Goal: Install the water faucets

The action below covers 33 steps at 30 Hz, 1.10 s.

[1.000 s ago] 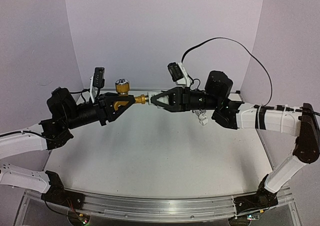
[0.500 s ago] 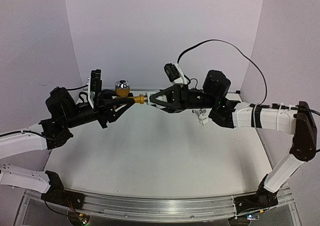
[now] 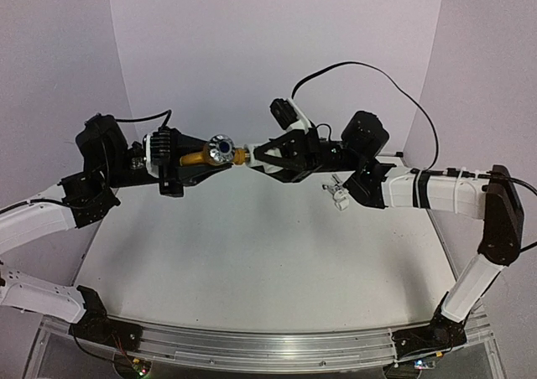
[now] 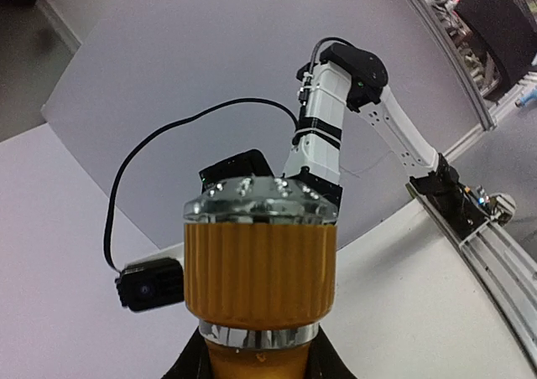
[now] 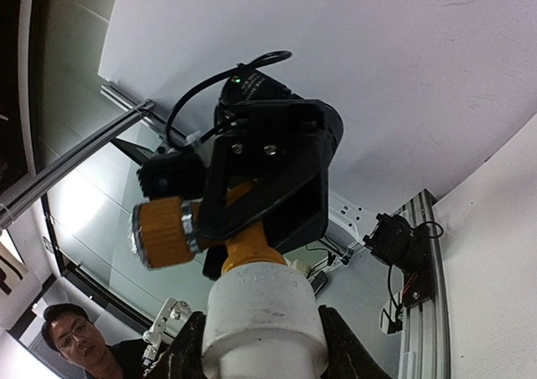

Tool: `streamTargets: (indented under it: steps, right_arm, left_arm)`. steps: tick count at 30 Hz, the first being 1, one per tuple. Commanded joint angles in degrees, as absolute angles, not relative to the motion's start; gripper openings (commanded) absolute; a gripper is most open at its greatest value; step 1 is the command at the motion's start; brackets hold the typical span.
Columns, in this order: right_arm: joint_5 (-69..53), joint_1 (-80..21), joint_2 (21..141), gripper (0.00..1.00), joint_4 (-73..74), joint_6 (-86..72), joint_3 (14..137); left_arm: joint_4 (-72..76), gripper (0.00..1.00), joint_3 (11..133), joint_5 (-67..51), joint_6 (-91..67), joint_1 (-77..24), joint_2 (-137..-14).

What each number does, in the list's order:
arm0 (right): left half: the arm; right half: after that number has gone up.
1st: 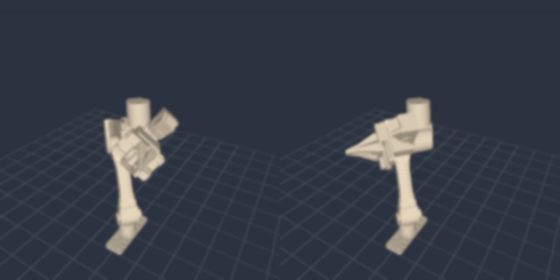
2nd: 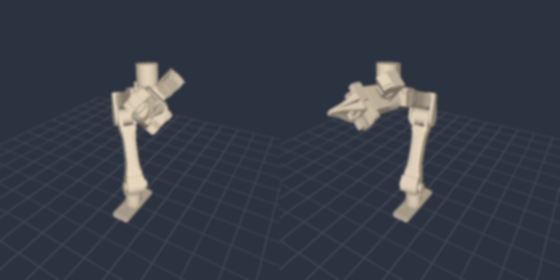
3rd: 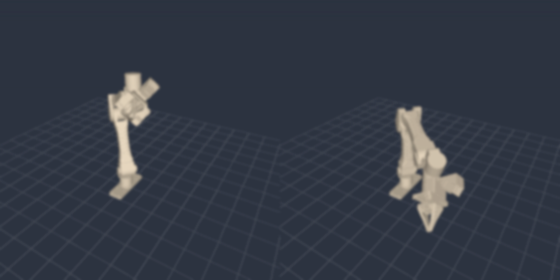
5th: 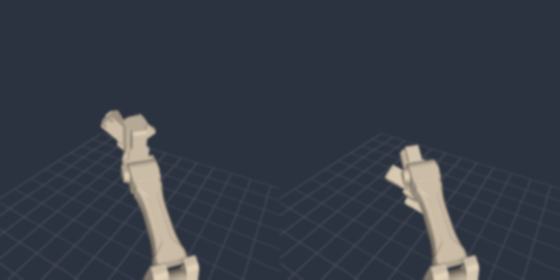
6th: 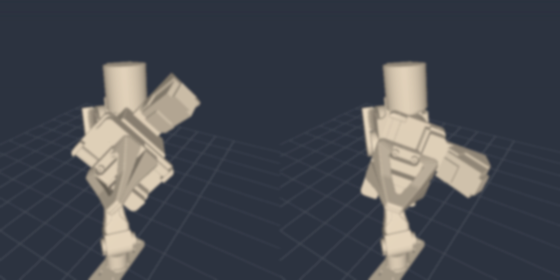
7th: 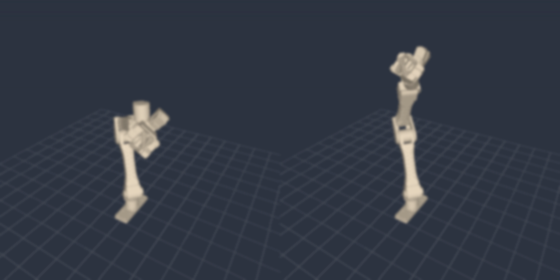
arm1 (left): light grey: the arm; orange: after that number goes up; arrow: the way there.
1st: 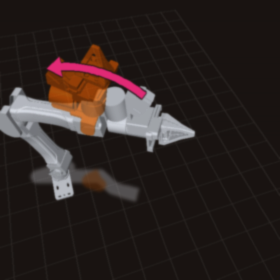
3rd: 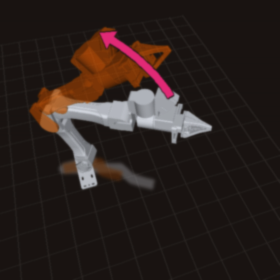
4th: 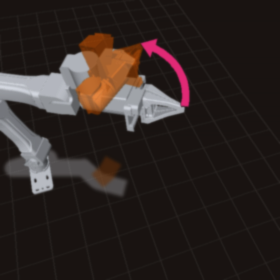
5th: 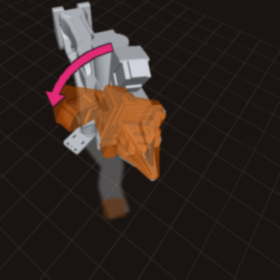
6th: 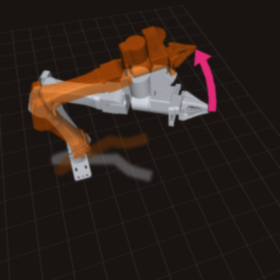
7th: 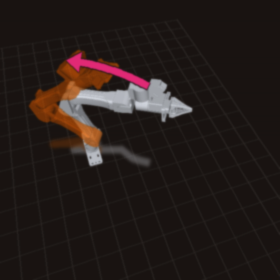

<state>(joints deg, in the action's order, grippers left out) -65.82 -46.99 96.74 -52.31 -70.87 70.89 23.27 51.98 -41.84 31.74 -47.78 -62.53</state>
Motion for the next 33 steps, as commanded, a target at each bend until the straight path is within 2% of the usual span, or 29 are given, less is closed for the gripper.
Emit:
streamTargets:
  steps: [1, 4, 9, 13, 17, 22, 26, 30, 33]
  right_arm:
    - [-63.2, -50.7, 99.7, 0.00, -53.3, -79.5, 75.5]
    - [-63.7, -50.5, 100.7, 0.00, -53.3, -82.2, 77.1]
    - [-65.4, -50.5, 102.3, 0.00, -53.4, -85.0, 80.4]
    - [-66.5, -50.4, 102.6, 0.00, -53.6, -85.2, 81.2]
    - [-66.9, -50.3, 102.0, 0.00, -54.3, -84.8, 80.0]
    - [-65.0, -46.9, 98.3, 0.00, -54.7, -82.7, 74.0]
    - [-63.2, -42.7, 94.2, 0.00, -55.1, -77.4, 66.4]
    - [-63.2, -40.6, 91.6, 0.00, -55.2, -70.3, 63.2]
    - [-64.0, -40.2, 89.1, 0.00, -54.6, -61.9, 62.1]
  left_arm:
    - [-6.2, 0.00, 60.8, -42.2, 56.4, -50.7, -70.3]
    - [-16.2, 0.00, 67.8, -41.9, 65.7, -50.3, -72.6]
    - [-23.4, 0.00, 70.4, -49.3, 78.0, -47.9, -71.8]
    - [-25.1, 0.00, 68.7, -56.6, 82.0, -44.8, -69.4]
    - [-22.7, 0.00, 66.4, -58.9, 79.0, -43.5, -67.3]
    - [-0.5, 0.00, 58.3, -52.3, 55.8, -42.9, -63.8]
    - [18.6, 0.00, 53.5, -36.2, 27.1, -42.8, -63.2]
    - [27.2, 0.00, 51.1, -25.2, 3.6, -42.6, -63.9]
    - [31.8, 0.00, 49.1, -14.1, -20.1, -42.6, -64.1]
